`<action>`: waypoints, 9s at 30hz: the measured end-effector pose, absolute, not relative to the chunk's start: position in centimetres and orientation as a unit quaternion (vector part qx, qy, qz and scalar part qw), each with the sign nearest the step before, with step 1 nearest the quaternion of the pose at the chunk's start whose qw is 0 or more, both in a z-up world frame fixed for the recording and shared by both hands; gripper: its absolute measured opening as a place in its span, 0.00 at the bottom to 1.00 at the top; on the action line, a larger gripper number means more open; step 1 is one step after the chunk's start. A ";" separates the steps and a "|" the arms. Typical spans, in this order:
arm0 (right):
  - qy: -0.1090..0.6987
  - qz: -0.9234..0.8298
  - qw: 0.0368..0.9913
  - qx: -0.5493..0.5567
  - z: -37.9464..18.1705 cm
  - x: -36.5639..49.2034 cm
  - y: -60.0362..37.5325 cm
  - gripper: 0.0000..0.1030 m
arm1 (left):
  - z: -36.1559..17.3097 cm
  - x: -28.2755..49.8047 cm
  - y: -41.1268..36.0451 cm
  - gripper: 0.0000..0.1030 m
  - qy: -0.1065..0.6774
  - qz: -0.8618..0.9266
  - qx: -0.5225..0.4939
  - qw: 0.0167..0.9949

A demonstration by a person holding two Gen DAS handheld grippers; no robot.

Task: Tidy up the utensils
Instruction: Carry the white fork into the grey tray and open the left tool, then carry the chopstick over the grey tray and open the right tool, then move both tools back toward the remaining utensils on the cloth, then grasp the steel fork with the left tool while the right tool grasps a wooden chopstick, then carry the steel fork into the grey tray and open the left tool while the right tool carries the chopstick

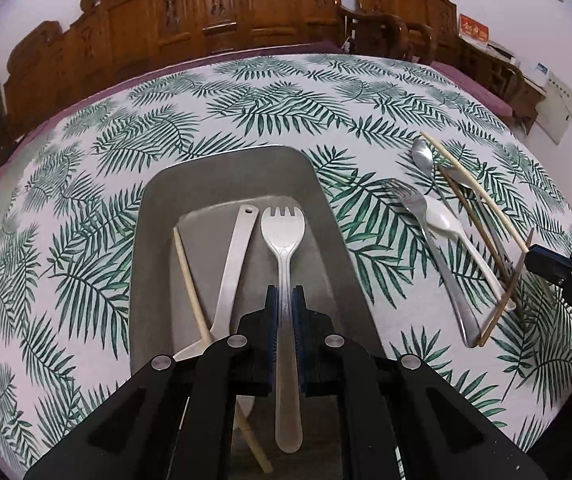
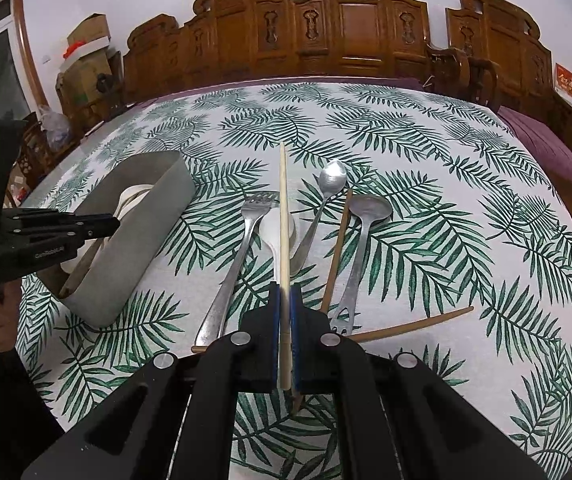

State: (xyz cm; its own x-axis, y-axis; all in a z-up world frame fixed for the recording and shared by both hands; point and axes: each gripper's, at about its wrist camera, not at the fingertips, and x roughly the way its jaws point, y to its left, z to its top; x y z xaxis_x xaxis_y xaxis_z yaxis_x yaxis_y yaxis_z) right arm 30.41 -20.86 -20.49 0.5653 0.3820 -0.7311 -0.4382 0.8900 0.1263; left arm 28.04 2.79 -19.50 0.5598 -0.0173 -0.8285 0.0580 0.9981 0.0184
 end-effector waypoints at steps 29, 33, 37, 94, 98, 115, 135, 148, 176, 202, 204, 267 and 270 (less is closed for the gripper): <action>0.361 0.277 0.887 -0.075 -15.4 25.9 -15.4 0.06 | -12.6 20.0 4.5 0.45 0.415 -0.011 0.005 0.910; 0.362 0.296 0.880 -0.084 -15.0 25.2 -12.9 0.06 | -11.6 18.8 5.7 0.58 0.402 -0.003 -0.002 0.915; 0.369 0.309 0.872 -0.089 -15.0 24.9 -10.7 0.06 | -11.2 17.8 6.5 0.70 0.396 0.002 -0.008 0.918; 0.452 0.400 0.796 -0.048 -17.5 28.5 -3.4 0.11 | -11.0 14.7 9.3 0.75 0.382 0.014 -0.035 0.923; 0.467 0.387 0.792 -0.070 -18.6 28.8 -2.2 0.13 | -11.1 14.5 9.6 0.75 0.382 0.014 -0.037 0.923; 0.500 0.345 0.788 -0.104 -20.5 31.7 0.2 0.06 | -11.7 15.4 11.5 0.75 0.387 0.015 -0.060 0.920; 0.435 0.359 0.824 -0.058 -15.2 31.6 -9.5 0.12 | -12.0 18.1 7.2 0.75 0.397 -0.019 -0.040 0.917; 0.433 0.257 0.862 -0.055 -17.6 32.5 -22.0 0.28 | -13.5 22.3 -0.8 0.70 0.415 -0.084 -0.006 0.906; 0.476 0.306 0.805 -0.180 -23.2 34.0 -23.6 0.53 | -17.5 25.3 -4.9 0.63 0.454 -0.101 0.005 0.885; 0.475 0.377 0.771 -0.193 -23.3 31.2 -24.4 0.06 | -17.6 24.8 -5.2 0.63 0.456 -0.105 0.000 0.884; 0.473 0.376 0.776 -0.181 -23.2 30.8 -24.8 0.06 | -17.7 24.8 -5.5 0.63 0.457 -0.106 0.002 0.883; 0.417 0.291 0.857 -0.080 -16.8 29.0 -25.5 0.06 | -14.3 28.0 -4.5 0.06 0.440 -0.076 0.003 0.895; 0.413 0.293 0.859 -0.080 -16.5 28.8 -25.2 0.06 | -13.6 27.6 -4.2 0.06 0.434 -0.074 0.002 0.898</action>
State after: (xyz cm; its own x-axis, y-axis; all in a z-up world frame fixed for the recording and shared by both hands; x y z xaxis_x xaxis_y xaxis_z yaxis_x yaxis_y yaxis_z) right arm 28.78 -25.17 -16.49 0.4872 0.4369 -0.7561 -0.5694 0.8154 0.1043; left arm 27.60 -4.17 -13.59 0.6129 -0.1310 -0.7792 0.1336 0.9891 -0.0612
